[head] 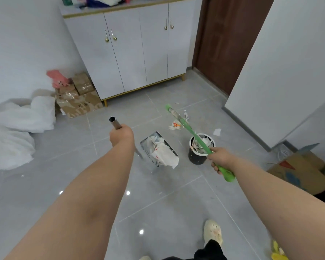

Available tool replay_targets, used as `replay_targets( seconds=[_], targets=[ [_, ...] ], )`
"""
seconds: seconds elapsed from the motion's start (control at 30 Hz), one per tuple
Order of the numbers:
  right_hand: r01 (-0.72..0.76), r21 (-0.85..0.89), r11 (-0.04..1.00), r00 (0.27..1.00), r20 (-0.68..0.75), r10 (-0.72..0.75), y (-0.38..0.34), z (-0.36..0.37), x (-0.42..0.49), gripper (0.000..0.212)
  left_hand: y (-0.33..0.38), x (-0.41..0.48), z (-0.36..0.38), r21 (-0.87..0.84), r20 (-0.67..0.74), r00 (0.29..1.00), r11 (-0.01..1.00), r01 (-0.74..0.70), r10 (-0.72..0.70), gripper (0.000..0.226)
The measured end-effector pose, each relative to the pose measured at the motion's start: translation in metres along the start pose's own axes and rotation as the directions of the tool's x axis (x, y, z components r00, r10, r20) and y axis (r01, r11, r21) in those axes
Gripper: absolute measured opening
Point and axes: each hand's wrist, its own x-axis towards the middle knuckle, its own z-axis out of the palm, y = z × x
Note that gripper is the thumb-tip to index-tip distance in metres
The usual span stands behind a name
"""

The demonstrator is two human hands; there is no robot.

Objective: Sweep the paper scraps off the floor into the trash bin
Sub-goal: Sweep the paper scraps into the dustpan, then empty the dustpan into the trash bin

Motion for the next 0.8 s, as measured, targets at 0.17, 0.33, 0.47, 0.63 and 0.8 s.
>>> replay_targets(
  seconds=[0.17, 0.33, 0.47, 0.63, 0.8],
  targets=[
    [-0.038, -0.039, 0.999, 0.998, -0.053, 0.036, 0.024, -0.082, 0.044, 0.033, 0.028, -0.04, 0.067, -0.018, 0.007, 1.0, 1.0, -0.001, 0.001, 0.016],
    [-0.105, -0.036, 0.994, 0.992, -0.08, 0.102, 0.045, -0.154, 0.089, 0.014, 0.057, -0.074, 0.143, -0.062, 0.007, 1.0, 0.998, -0.014, 0.014, 0.019],
    [-0.19, -0.015, 0.982, 0.977, -0.097, 0.188, 0.058, -0.196, 0.119, 0.022, 0.078, -0.1, 0.204, -0.043, 0.018, 0.999, 0.998, -0.041, 0.042, 0.018],
    [-0.284, 0.067, 0.957, 0.952, -0.098, 0.289, 0.069, -0.222, 0.144, 0.028, 0.078, -0.129, 0.268, 0.004, 0.095, 0.986, 0.99, -0.138, 0.137, 0.032],
    [-0.303, 0.274, 0.913, 0.946, -0.026, 0.322, 0.072, -0.227, 0.154, 0.025, 0.038, -0.139, 0.302, 0.089, 0.323, 0.884, 0.919, -0.385, 0.339, 0.031]
  ],
)
